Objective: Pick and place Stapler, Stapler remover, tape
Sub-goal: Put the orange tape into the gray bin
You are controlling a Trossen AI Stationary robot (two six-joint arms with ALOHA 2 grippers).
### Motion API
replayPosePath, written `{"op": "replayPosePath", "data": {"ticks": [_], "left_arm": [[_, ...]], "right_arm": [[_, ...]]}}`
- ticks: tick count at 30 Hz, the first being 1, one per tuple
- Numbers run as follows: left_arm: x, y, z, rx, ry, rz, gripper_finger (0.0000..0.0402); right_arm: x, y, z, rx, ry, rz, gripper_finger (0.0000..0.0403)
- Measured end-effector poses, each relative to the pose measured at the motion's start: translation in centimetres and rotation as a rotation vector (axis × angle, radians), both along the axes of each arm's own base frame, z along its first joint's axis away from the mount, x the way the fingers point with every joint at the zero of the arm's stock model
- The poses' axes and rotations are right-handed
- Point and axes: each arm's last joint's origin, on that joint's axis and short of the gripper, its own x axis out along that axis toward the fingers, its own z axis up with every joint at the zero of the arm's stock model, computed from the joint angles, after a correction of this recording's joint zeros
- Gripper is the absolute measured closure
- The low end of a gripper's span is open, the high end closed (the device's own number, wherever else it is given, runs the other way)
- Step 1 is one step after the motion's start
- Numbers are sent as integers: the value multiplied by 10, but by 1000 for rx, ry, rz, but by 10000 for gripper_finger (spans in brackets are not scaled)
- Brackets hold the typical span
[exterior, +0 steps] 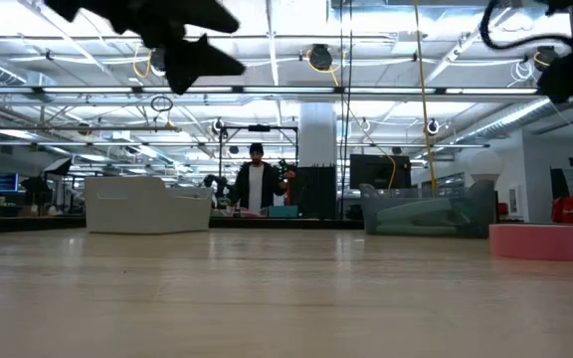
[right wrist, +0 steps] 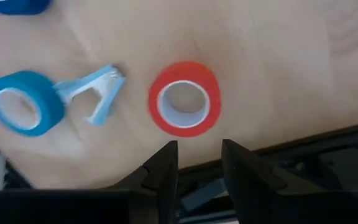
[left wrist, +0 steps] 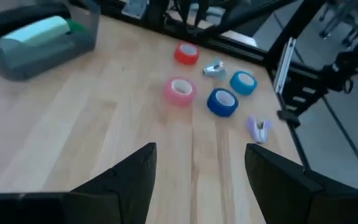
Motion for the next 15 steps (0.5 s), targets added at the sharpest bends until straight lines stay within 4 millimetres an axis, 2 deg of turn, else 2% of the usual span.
{"op": "replayPosePath", "data": {"ticks": [6, 15], "left_arm": [[-20, -5, 3, 10, -25, 20, 156], [-21, -8, 1, -7, -16, 6, 156]], "right_arm": [[-4, -2, -25, -2, 11, -61, 287], [-8, -4, -46, 0, 19, -146, 262]]}}
